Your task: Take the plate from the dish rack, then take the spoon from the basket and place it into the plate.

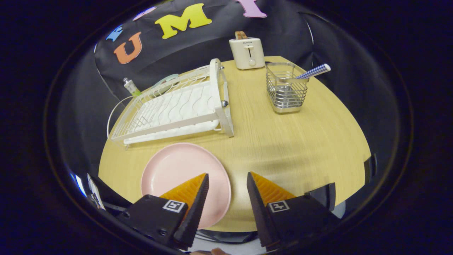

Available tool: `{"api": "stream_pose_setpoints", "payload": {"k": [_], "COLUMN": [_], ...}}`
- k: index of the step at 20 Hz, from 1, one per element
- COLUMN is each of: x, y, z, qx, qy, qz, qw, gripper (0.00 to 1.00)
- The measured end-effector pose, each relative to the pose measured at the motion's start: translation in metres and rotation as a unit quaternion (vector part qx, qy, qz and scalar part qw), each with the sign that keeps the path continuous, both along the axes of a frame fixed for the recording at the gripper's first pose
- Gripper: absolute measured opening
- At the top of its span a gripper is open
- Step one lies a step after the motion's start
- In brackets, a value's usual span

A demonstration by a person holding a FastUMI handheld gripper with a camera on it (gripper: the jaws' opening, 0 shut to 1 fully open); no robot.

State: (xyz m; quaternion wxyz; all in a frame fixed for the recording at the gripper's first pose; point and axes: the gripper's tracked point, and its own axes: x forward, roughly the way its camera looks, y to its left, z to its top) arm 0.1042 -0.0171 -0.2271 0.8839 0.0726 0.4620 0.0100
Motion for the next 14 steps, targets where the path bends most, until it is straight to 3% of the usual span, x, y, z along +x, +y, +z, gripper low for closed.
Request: {"api": "stream_pose_setpoints", "payload": {"k": [1,3,7,11,14], "x": [0.002,0.01,0.025,0.036,0.046], "y": [-0.005,-0.017,-0.046,-0.075,-0.095], "z": [0.005,0.014,0.035,0.065,0.081], "qx": [0.001,0.002,-0.028,-0.093,-0.103], "qy": [-0.016,-0.055,-0.148,-0.282,-0.35], "qz": [-0.003,-0.01,-0.022,-0.02,-0.03], "qw": [1.0,0.998,0.988,0.955,0.93], "gripper": [0.87,0.97,0.97,0.99,0.98]}}
